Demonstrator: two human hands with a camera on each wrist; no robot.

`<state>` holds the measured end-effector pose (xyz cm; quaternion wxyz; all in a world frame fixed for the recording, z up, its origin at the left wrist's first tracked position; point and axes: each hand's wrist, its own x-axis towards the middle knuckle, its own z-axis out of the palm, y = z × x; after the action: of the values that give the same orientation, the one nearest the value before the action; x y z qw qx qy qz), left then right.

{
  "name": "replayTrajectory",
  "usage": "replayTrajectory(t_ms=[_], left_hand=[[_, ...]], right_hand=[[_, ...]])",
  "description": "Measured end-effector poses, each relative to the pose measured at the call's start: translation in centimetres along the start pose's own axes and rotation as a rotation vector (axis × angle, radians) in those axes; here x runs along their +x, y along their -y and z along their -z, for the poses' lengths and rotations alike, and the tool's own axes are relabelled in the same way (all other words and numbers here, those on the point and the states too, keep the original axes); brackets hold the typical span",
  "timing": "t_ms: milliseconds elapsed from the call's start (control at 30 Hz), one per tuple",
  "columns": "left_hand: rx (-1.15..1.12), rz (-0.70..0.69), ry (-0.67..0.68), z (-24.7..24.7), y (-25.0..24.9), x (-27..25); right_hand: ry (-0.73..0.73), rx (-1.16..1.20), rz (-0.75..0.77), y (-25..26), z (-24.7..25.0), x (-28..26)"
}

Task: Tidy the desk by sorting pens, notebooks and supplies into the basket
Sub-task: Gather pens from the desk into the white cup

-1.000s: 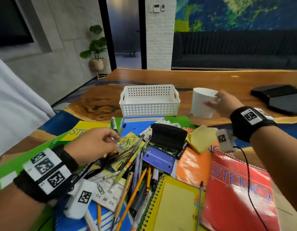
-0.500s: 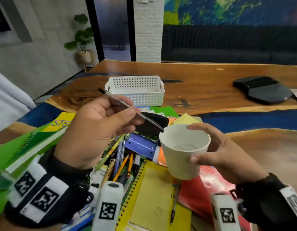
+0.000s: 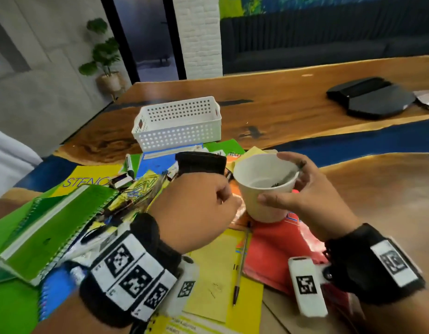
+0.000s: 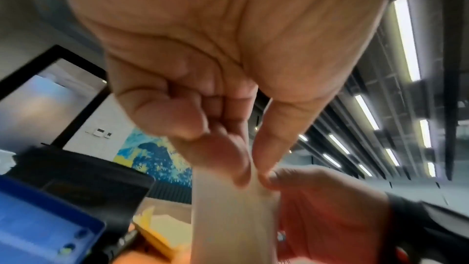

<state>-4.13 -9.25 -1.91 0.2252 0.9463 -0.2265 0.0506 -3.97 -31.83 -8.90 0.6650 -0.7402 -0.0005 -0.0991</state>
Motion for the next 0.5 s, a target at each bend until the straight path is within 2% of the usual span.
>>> replayTrajectory(t_ms=[67, 167, 233, 400, 500], left_hand=[[0.181, -0.019, 0.218, -1.8, -0.4, 0.2], [0.283, -0.016, 0.47, -4.1, -0.7, 0.7], [0.248, 0.019, 0.552, -4.8, -0.9, 1.0], [-0.01, 0.174, 0.711, -5.2, 0.1, 1.5], [-0.178, 0.262, 0.745, -5.3, 1.0, 1.3]], right_hand=[[-0.046, 0.018, -0.006, -0.4, 0.4, 0.3], [-0.084, 0.055, -0.01, -0.6, 1.0, 0.7], [-0.078, 0.04, -0.002, -0.5, 0.9, 0.7], [-0.07, -0.01, 0.009, -0.6, 0.6, 0.6], [-0.057, -0.018, 0.008, -0.6, 0.6, 0.6]])
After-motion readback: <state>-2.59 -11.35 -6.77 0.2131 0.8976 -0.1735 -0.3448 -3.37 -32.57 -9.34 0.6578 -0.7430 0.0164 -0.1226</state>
